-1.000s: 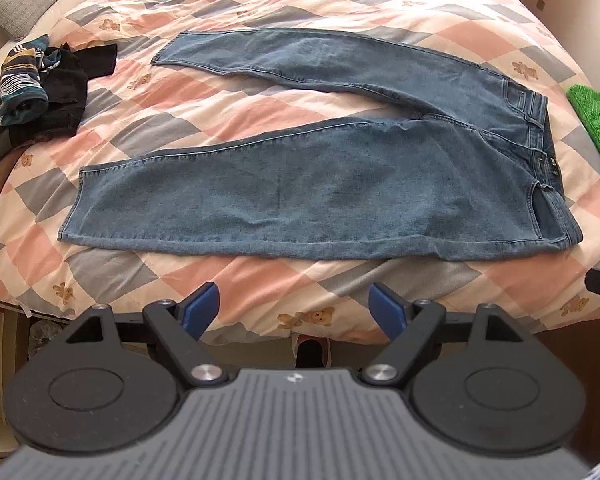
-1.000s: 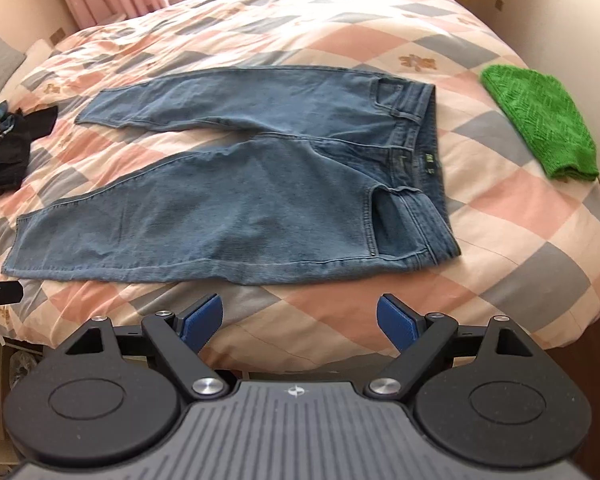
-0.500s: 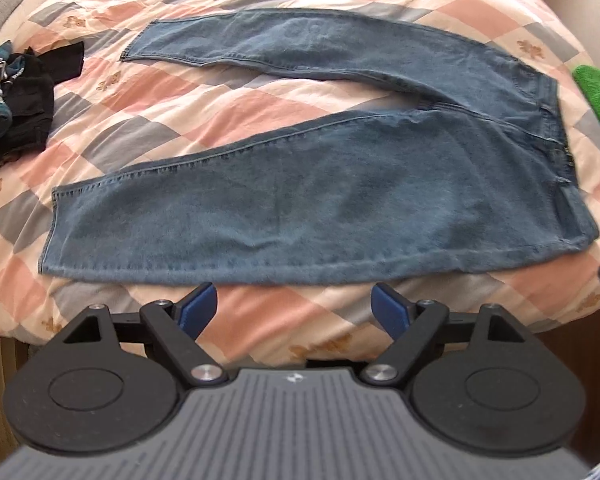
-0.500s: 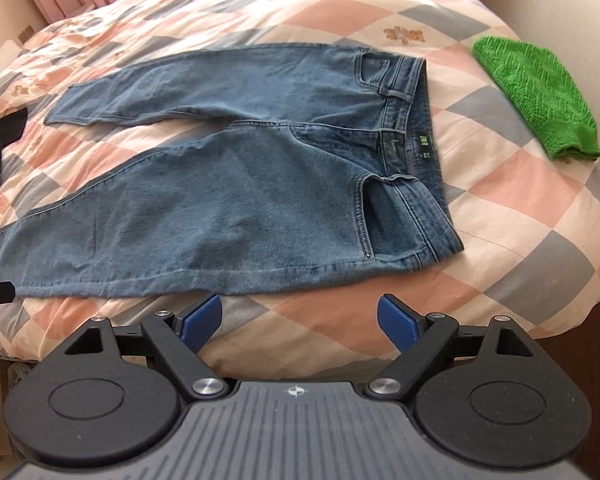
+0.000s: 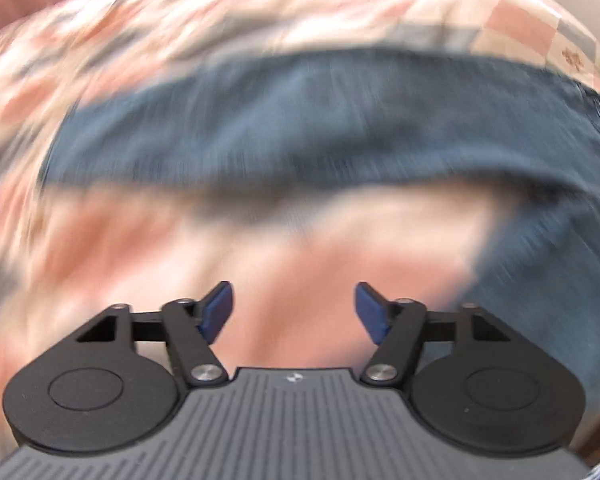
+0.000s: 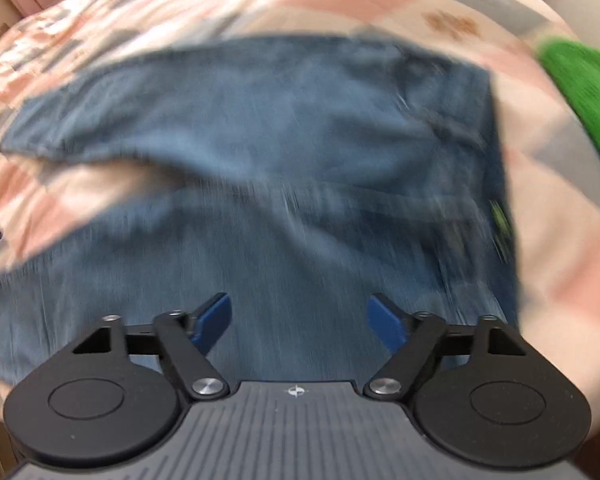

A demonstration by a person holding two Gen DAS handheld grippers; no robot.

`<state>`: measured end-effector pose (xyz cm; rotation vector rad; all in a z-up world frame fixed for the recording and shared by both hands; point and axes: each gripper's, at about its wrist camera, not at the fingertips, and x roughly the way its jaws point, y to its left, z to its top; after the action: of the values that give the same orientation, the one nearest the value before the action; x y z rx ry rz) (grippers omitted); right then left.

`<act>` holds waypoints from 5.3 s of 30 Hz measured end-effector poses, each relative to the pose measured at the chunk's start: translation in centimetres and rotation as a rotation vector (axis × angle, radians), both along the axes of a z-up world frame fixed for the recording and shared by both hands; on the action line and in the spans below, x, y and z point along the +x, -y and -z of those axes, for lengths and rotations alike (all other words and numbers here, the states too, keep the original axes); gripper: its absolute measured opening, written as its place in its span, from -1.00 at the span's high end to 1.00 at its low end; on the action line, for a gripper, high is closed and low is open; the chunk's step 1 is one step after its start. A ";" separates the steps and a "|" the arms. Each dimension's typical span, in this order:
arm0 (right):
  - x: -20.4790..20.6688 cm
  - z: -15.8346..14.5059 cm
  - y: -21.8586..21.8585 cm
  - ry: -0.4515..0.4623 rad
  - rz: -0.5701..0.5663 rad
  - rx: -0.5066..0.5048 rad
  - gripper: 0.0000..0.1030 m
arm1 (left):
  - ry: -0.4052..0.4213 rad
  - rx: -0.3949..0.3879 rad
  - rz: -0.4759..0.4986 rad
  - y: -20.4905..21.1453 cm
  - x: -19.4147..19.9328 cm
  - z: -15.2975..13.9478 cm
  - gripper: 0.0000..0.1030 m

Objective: Fold clothes
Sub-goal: 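Lower both grippers and grasp the blue jeans leg hems, then lift the leg hems with both grippers and fold them over toward the waistband, then open both grippers and release the folded jeans onto the bed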

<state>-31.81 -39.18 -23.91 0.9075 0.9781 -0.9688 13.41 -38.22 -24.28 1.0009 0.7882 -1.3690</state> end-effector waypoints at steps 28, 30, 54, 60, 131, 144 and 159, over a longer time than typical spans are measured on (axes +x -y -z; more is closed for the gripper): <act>6.1 5.7 24.2 -0.085 -0.553 -0.124 0.78 | 0.337 -0.134 0.565 15.8 5.7 6.4 0.92; 6.1 3.9 21.4 -0.121 -0.545 -0.241 0.79 | 0.385 -0.217 0.484 12.2 5.1 3.9 0.92; -6.5 0.7 -17.1 0.115 0.154 -0.161 -0.13 | -0.145 -0.148 -0.616 -27.1 4.5 -2.2 -0.29; -14.7 5.7 -14.6 0.644 0.879 0.010 -0.18 | -0.390 -0.273 -1.084 -24.0 16.8 1.9 -0.27; -15.9 4.1 -10.9 0.192 0.819 -0.096 0.82 | -0.312 -0.262 -1.000 -39.1 18.4 8.0 0.76; -6.7 -0.4 -14.2 -0.406 0.342 -0.471 0.04 | 0.028 -0.130 -0.654 -35.6 7.0 2.0 0.32; -10.1 2.6 -11.5 -0.129 0.202 -0.335 0.41 | -0.009 -0.150 -0.375 -24.2 -2.1 5.1 0.27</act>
<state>-41.90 -27.73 -26.47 0.6760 0.8086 -1.3311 11.29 -14.00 -29.39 0.6886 0.8198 -1.0906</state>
